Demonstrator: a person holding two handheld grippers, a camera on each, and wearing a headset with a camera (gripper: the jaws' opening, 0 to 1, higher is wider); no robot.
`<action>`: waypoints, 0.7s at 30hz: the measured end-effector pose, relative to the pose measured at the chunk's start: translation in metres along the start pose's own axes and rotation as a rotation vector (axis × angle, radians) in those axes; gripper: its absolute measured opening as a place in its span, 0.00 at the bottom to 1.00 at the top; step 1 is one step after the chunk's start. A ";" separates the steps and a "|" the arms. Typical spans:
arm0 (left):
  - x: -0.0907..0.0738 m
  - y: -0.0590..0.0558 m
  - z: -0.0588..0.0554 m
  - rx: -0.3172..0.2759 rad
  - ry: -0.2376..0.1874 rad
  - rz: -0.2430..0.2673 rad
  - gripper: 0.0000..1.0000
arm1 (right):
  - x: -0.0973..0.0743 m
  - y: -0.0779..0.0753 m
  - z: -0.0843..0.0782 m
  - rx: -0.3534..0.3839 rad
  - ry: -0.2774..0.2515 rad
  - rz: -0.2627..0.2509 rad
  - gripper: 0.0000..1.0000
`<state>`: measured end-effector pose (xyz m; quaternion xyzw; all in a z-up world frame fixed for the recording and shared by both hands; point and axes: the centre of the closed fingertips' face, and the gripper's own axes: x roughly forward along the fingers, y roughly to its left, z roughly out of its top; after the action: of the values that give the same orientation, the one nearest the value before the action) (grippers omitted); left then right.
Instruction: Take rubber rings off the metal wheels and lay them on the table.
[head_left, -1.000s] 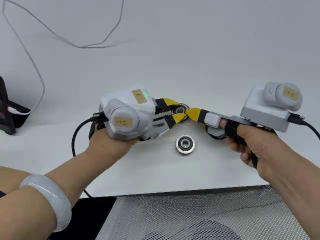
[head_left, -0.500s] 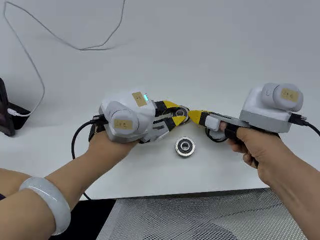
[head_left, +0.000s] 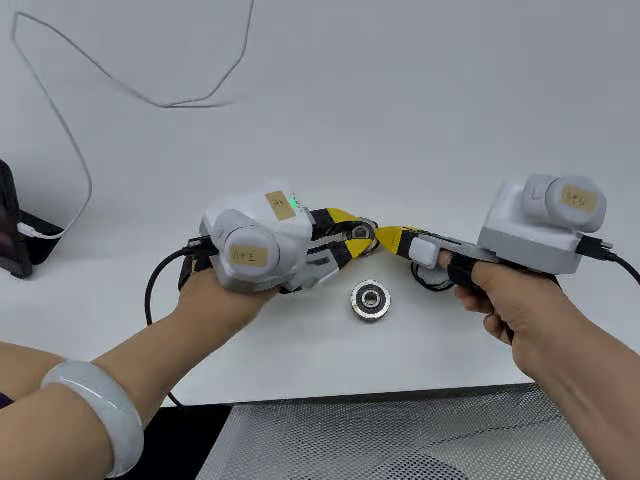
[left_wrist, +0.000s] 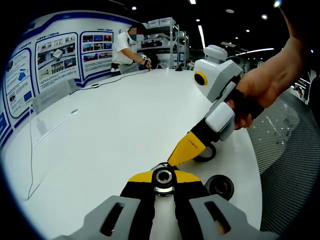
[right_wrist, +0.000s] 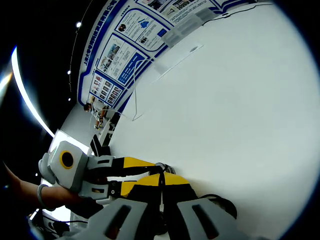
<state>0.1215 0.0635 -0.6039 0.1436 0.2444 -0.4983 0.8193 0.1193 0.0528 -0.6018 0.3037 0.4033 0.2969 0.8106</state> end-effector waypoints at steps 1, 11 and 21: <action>0.000 0.000 0.000 -0.001 -0.001 0.000 0.13 | 0.000 0.001 0.000 -0.003 0.003 0.002 0.01; 0.000 -0.001 0.000 -0.001 0.000 -0.003 0.13 | 0.000 0.007 0.000 -0.005 0.009 0.023 0.01; 0.000 -0.001 0.001 0.001 -0.001 -0.004 0.13 | -0.001 0.017 -0.001 -0.017 0.020 0.061 0.01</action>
<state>0.1208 0.0628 -0.6032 0.1434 0.2441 -0.5004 0.8182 0.1145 0.0630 -0.5895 0.3060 0.3993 0.3279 0.7996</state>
